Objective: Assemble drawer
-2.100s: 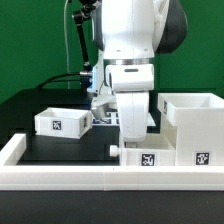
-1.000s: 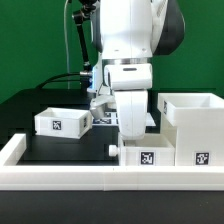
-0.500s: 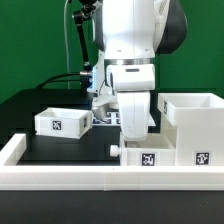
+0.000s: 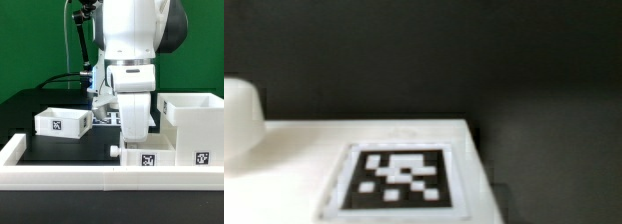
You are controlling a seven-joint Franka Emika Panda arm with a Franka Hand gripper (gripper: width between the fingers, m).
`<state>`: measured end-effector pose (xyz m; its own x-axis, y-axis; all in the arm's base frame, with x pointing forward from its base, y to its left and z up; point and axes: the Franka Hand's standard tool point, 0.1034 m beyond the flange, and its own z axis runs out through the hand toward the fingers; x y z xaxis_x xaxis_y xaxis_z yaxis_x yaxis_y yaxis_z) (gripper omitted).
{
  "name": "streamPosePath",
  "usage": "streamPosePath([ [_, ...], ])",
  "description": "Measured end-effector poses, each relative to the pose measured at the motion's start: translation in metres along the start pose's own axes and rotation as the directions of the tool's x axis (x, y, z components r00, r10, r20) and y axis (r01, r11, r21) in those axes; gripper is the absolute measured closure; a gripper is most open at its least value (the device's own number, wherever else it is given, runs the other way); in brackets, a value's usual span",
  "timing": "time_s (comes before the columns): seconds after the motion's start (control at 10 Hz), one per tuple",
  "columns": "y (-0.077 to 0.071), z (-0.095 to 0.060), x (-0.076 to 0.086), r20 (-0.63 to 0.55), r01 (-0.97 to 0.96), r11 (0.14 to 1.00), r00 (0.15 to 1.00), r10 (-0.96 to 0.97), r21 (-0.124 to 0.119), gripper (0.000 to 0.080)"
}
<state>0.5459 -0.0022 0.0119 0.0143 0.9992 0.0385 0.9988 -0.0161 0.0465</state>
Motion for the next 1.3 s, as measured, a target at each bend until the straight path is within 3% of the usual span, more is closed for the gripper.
streamPosePath([
  [0.2,-0.0003,0.0007,0.0016,0.002,-0.01,1.0,1.0,0.01,0.012,0.0757],
  [1.3,0.0019,0.0008,-0.0047,0.011,0.021,1.0,1.0,-0.021,0.013,0.0757],
])
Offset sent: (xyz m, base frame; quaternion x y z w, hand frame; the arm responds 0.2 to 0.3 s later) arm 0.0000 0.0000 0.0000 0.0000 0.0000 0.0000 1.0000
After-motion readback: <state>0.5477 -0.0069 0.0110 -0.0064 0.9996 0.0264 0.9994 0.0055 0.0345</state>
